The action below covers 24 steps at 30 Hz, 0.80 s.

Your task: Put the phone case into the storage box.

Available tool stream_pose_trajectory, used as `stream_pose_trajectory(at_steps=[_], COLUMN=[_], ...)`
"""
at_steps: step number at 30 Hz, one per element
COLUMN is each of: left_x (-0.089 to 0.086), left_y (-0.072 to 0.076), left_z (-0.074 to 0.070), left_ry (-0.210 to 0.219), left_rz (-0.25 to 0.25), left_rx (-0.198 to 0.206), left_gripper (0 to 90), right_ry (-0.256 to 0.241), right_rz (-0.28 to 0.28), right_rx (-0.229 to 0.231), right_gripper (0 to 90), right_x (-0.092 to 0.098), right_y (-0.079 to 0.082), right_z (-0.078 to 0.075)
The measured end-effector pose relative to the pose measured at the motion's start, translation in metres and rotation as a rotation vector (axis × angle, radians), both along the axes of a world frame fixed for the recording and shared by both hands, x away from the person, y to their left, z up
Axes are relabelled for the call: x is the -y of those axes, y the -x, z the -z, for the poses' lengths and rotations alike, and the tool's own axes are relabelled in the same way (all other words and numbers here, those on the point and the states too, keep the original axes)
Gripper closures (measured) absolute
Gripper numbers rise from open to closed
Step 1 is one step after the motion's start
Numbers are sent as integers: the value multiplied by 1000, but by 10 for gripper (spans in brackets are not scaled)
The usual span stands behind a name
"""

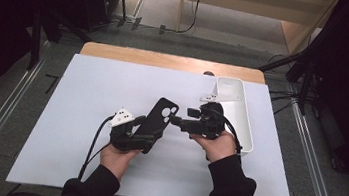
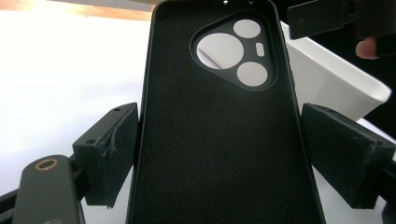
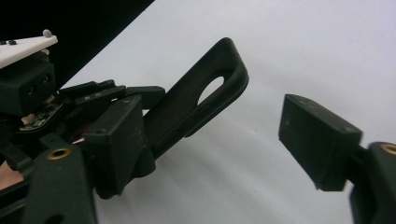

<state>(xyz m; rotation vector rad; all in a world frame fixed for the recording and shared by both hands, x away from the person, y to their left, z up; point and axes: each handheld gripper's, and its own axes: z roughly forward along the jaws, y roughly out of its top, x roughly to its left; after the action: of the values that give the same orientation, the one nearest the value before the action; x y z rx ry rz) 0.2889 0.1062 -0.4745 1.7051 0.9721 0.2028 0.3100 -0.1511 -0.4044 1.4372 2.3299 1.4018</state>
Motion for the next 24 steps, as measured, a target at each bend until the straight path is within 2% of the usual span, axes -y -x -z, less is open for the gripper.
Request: stream_pose_trajectory(at_steps=[6,9,11,13,18,24], left_x=[0,1,1,1,3,5], left_y=[1,1,1,1,1,3], left_z=[0,0,1,1,2,3], left_ry=[6,12,16,14,11,-5], left_rz=[-12,-5,-7,-8,-16,-22], left_rx=[2,-13,-20,-21,-19,1], left_gripper=[140,140,140,140,139,139], right_ry=[-11,-23,-26,-31,-37,-32], right_rz=[22,31,41,43,51,57], right_rx=[-26,-55,-47,-60,-81,-100], right_gripper=[268,309,314,321,327,342], right_x=[0,1,1,0,-1,-6], right_y=[-6,-10,-11,-13,-19,-25], right_z=[0,0,-1,-1,2,7])
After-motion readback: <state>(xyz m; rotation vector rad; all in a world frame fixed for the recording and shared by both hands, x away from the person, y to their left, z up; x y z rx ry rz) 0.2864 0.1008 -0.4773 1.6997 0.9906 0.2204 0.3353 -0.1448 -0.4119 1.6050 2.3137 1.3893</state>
